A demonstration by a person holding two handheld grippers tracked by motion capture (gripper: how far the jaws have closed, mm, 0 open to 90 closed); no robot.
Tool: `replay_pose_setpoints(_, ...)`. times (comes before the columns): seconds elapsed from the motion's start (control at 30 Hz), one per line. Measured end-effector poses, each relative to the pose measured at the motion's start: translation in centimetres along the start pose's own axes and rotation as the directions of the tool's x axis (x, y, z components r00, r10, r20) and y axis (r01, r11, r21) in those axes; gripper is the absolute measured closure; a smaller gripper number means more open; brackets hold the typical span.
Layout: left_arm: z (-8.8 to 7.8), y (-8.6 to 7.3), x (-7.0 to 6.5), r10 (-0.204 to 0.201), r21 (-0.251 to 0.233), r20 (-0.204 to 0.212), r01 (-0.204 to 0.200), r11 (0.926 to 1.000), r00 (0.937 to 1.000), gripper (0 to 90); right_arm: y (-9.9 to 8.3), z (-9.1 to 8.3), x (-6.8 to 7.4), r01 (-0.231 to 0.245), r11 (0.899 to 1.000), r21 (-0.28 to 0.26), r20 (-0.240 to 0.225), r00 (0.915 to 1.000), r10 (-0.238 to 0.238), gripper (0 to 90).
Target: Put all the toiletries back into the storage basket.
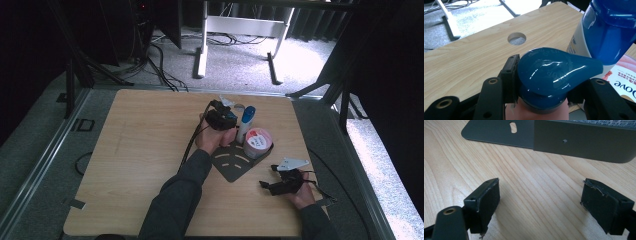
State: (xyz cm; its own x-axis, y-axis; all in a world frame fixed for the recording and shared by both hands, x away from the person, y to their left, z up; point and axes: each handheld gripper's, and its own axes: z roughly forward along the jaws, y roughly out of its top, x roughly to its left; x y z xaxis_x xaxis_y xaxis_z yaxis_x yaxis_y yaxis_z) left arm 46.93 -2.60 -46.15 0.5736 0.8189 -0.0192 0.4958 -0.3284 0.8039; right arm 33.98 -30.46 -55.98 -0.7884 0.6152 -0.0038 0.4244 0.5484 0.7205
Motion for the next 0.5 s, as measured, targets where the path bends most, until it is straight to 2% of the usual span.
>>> replay_pose_setpoints(0.5, 0.44, 0.04, -0.63, -0.025, -0.011, -0.026, 0.025, 0.9996, 0.9993, 52.9, 0.00, -0.01, 0.00, 0.000, 1.000, 0.001, 0.000, 1.0000, 0.000, 15.1)
